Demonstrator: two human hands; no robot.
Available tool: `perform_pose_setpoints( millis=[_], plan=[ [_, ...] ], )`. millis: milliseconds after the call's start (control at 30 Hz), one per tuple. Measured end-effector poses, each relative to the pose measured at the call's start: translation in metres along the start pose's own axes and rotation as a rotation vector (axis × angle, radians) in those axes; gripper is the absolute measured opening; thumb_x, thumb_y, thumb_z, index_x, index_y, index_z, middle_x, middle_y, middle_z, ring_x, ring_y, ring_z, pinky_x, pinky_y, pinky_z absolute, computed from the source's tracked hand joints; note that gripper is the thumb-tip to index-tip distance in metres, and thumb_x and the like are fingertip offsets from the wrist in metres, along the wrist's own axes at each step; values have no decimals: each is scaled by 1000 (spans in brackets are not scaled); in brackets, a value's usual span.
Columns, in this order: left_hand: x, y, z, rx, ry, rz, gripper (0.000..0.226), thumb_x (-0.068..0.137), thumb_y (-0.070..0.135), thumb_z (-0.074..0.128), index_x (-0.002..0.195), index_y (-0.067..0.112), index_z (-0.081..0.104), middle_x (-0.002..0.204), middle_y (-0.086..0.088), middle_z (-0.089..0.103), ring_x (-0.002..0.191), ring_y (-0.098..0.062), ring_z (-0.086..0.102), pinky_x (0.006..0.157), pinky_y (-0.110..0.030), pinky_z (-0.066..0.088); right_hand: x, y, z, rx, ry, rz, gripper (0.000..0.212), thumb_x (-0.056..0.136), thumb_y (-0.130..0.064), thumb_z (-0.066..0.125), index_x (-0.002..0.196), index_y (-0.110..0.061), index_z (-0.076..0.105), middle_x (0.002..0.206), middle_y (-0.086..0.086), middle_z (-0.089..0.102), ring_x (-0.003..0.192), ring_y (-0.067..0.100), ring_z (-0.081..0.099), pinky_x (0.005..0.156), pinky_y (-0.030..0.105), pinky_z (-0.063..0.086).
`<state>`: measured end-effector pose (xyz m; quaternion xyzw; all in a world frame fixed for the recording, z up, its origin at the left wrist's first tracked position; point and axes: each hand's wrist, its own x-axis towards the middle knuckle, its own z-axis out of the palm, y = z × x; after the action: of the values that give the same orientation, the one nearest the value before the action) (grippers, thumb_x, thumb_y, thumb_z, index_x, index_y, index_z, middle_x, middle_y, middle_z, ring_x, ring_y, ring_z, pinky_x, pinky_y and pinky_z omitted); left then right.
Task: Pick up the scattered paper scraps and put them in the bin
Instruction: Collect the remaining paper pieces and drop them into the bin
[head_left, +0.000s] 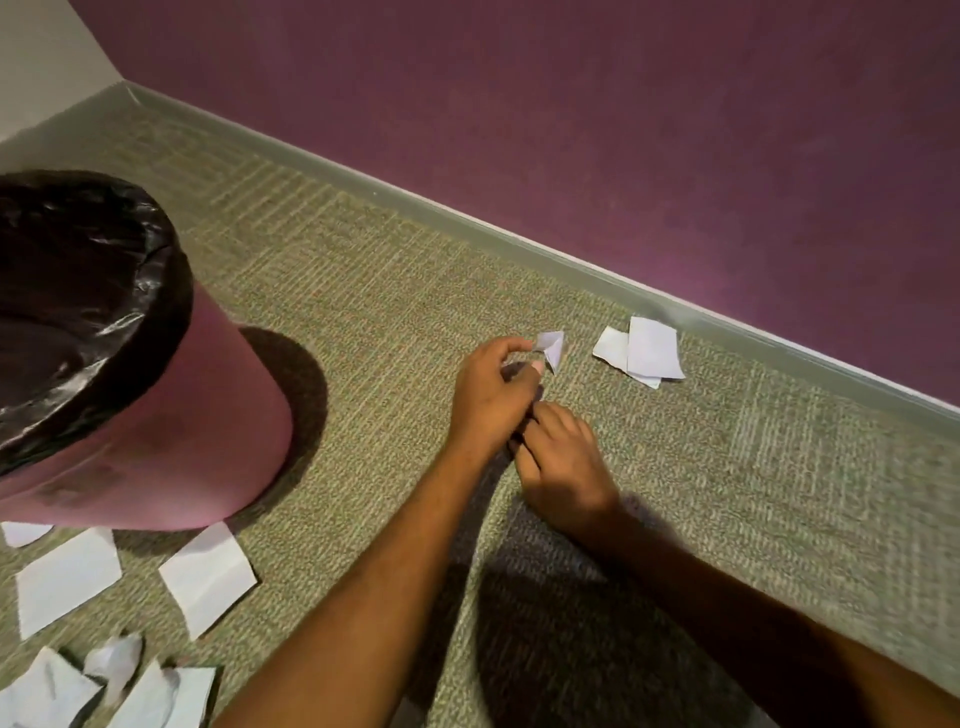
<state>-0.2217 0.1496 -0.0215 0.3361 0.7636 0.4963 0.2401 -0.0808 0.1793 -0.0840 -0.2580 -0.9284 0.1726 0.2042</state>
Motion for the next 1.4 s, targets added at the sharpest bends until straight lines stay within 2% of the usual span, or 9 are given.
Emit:
perform_pose_setpoints(
  millis=[100,267,600,700,833,933,1033,1200,1400],
  plan=[
    [24,-10,22,218,-193,117,33,95,39,71,128,40,72,169,-4,38,154,-19,35,121,-39,32,-2,7,-1,81,36,-26,4,96,-7,64,98,-7,68,103,12,61,100,35,57,86,48,48],
    [26,-22,37,342,-290,98,55,109,43,52,161,25,44,174,-6,25,164,-18,6,131,-53,8,-1,13,-9,207,67,48,15,96,-3,59,83,-5,65,93,11,61,97,29,55,87,44,49],
    [14,-38,51,352,-6,155,49,112,41,39,152,17,55,156,-10,56,151,-24,41,124,-49,35,2,21,-8,197,182,186,15,84,7,66,79,-7,70,97,2,65,99,25,57,84,42,51],
    [14,-38,53,441,0,184,48,111,34,44,153,13,54,156,-15,55,151,-27,42,126,-48,32,11,37,-15,100,256,161,17,90,2,67,100,-9,75,106,5,69,105,28,60,95,43,48],
    [11,-33,56,530,-9,225,51,109,30,49,156,10,48,160,-16,49,154,-27,36,129,-46,27,41,77,-38,-264,155,345,48,99,-44,65,140,-20,59,149,11,55,142,32,47,118,53,33],
    [11,-32,54,531,-17,210,52,110,33,47,158,12,44,164,-16,45,156,-27,32,129,-47,26,58,109,-43,-337,45,529,68,98,-75,49,151,-33,47,166,12,37,157,33,29,123,61,23],
    [11,-30,55,529,-30,198,53,111,34,46,159,14,42,166,-14,42,158,-26,29,130,-46,24,60,129,-43,-347,48,546,68,101,-78,39,151,-34,52,162,9,45,149,34,38,116,58,30],
    [12,-32,55,515,-36,187,53,111,35,45,161,16,39,168,-13,39,159,-24,27,132,-47,21,62,137,-47,-334,178,504,47,108,-57,49,137,-26,69,139,8,66,122,33,53,98,48,43],
    [13,-35,48,365,-102,70,63,104,43,59,162,29,39,170,-3,35,159,-25,24,128,-49,25,63,133,-49,-352,217,501,37,107,-43,52,124,-22,78,118,2,77,104,26,60,85,41,40]
  ],
)
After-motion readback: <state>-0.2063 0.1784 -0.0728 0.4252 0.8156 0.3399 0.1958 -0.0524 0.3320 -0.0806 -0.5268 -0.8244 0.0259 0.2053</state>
